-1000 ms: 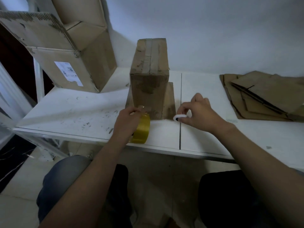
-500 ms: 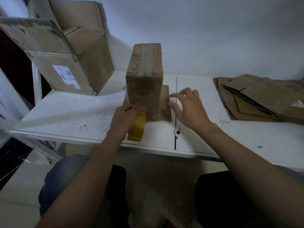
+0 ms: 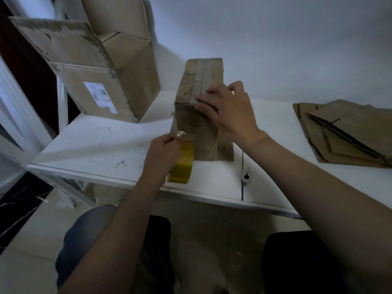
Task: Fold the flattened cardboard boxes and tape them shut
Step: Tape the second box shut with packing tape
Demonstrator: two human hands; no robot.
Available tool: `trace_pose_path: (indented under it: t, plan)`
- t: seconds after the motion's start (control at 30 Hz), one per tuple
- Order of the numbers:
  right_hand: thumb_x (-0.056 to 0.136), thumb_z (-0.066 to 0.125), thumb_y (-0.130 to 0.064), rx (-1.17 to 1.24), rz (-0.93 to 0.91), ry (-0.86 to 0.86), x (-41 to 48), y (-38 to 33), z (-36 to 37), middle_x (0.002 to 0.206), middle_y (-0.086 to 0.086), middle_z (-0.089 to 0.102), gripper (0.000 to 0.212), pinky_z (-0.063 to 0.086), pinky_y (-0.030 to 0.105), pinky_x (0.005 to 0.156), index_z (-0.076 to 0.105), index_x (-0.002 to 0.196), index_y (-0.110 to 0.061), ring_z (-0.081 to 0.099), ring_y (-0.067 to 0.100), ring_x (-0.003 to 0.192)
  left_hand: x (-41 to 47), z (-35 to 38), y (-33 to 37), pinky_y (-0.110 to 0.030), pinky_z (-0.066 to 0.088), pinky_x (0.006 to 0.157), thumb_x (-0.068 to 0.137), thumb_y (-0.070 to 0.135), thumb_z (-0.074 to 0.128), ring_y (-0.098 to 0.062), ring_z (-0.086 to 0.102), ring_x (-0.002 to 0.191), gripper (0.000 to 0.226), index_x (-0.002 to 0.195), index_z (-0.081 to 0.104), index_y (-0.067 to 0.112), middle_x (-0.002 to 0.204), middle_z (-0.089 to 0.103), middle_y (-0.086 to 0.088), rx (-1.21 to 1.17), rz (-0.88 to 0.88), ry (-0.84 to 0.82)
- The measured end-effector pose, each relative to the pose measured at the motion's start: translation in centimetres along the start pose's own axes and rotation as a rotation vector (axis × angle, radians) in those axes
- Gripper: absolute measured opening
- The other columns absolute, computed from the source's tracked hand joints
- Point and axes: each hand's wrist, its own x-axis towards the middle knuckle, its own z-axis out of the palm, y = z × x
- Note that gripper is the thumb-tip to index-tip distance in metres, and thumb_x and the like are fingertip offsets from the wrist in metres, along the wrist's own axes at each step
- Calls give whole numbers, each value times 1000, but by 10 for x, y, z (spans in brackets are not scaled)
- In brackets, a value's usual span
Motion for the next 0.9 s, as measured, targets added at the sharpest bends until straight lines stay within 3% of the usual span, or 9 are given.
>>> trace_pose_path:
  t: [0.1,0.23,0.37,0.47,0.53,0.67,0.73,0.83,0.9]
  plan:
    - [97,38,-65,-34,-6,94,-7,4,16,122,-8,63,49,43,40,73,69,123,-37,49,33,101,1,-3,0,-55,50,98,99,46,56,-24,57,102,23,112,65,29,102,60,10,5,15,15]
    - [95,37,-69,-102,5,67,-10,1,22,127,-4,60,54,39,39,77,63,130,-36,49,31,105,2,-6,1,-55,50,98,99,46,56,-25,57,106,28,118,63,28,113,58,5,24,31,22]
    - [77,64,-72,-116,-22,0,-16,3,23,138,3,52,74,42,43,84,52,139,-34,47,33,112,1,-6,4,-55,51,97,100,45,53,-26,59,102,17,109,60,33,99,58,12,12,20,-6]
    - [62,80,-68,-73,-8,-75,-21,4,22,143,7,45,96,45,47,89,43,144,-32,46,33,116,0,-6,5,-55,52,96,100,44,52,-28,60,102,19,110,61,31,103,60,6,5,12,-25]
    - [62,79,-69,-74,-11,-74,-22,4,19,143,7,45,97,45,48,89,42,143,-33,46,32,116,-1,-6,5,-56,52,96,100,47,51,-30,61,103,25,114,61,29,111,62,-1,-7,-5,-26]
    - [83,50,-78,-77,74,1,-18,-9,15,134,-3,51,66,39,41,85,56,132,-35,45,26,113,-9,-8,9,-57,52,95,91,60,53,-31,62,104,40,117,60,30,115,62,-2,-54,-27,-37]
    - [87,49,-75,-114,111,33,-14,-17,15,129,-5,54,58,36,40,84,59,128,-35,44,26,112,-12,-9,11,-56,52,95,87,62,53,-31,62,104,45,119,59,30,115,62,-2,-81,-33,-39]
    - [72,69,-72,-163,77,-52,-20,-18,15,139,-3,48,75,34,42,89,48,135,-37,41,28,120,-16,-13,12,-53,53,95,98,51,51,-30,61,103,26,115,55,32,112,60,-2,-137,-56,-31]
    - [67,71,-75,-154,85,-104,-25,-13,8,148,-3,40,88,33,45,93,38,141,-39,36,31,127,-20,-15,15,-47,55,90,99,50,50,-29,62,101,24,115,53,32,115,60,-4,-183,-99,-50]
